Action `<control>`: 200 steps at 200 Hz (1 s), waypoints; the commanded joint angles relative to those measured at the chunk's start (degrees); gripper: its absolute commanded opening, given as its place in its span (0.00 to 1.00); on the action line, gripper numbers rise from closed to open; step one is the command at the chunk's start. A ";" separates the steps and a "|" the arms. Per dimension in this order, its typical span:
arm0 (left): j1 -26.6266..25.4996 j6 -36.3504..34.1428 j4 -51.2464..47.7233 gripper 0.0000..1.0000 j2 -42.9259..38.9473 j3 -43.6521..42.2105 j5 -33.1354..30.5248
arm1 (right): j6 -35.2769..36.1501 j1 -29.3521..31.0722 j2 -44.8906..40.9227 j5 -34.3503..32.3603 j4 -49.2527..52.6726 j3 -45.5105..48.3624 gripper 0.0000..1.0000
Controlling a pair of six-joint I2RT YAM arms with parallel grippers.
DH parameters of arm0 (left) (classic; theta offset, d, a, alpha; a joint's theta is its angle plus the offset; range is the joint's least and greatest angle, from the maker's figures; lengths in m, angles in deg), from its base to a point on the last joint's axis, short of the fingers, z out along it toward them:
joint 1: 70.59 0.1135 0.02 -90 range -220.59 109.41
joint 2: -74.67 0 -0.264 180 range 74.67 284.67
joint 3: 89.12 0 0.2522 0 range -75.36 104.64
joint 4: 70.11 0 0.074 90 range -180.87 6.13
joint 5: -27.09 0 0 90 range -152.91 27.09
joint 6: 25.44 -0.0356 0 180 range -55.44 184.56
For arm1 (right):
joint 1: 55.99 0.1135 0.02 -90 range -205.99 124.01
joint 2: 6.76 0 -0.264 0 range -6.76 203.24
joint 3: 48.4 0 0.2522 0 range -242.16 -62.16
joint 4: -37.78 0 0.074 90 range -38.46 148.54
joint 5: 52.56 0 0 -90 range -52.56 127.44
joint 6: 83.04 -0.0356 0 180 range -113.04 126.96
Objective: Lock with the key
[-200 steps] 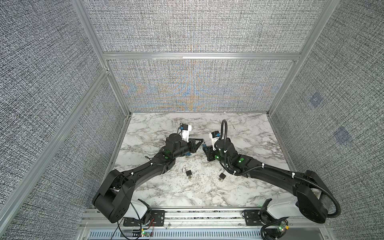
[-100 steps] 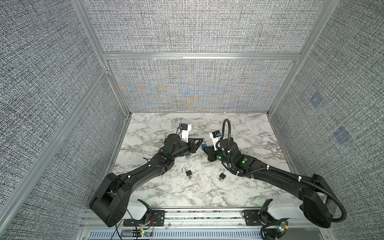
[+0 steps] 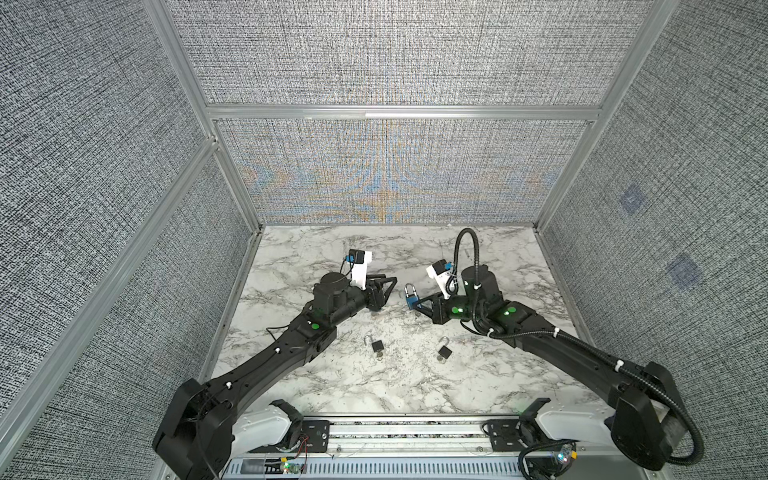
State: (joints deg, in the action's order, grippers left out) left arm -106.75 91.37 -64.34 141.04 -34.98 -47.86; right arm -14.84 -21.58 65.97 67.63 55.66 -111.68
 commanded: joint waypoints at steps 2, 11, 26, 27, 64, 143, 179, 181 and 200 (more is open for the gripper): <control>0.30 -5.91 -2.28 0.43 -2.15 -0.49 2.19 | 2.93 -0.91 0.45 12.83 2.99 -1.23 0.00; 0.39 -6.49 -3.22 0.43 -2.80 -0.52 3.16 | 3.99 -1.30 1.04 15.80 4.19 -1.62 0.00; 0.45 -6.98 -4.34 0.40 -3.70 -0.79 4.23 | 5.22 -1.88 2.25 20.38 6.16 -2.02 0.00; 0.47 -7.10 -4.33 0.40 -3.74 -0.85 4.34 | 5.34 -1.89 2.33 20.71 6.34 -2.05 0.00; 0.96 -8.30 -4.27 0.37 -3.08 -1.50 11.27 | 7.67 -2.40 4.30 26.64 9.32 -2.66 0.00; 4.61 -3.72 0.38 0.32 1.18 -2.63 23.35 | 8.71 -2.70 5.93 29.65 9.25 -1.86 0.00; 4.74 -2.22 1.92 0.32 2.01 -3.69 26.84 | 9.44 -3.42 6.46 29.93 10.03 -2.01 0.00; 4.71 -2.20 1.92 0.32 2.03 -3.72 27.02 | 9.42 -3.51 6.46 29.92 10.07 -2.06 0.00; 4.79 -1.78 1.47 0.33 2.40 -3.78 28.57 | 9.63 -4.09 6.92 29.83 10.07 -2.07 0.00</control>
State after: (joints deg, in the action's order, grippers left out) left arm -102.09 88.68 -64.58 143.10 -38.69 -23.16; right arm -6.58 -25.14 72.54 96.07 65.51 -113.67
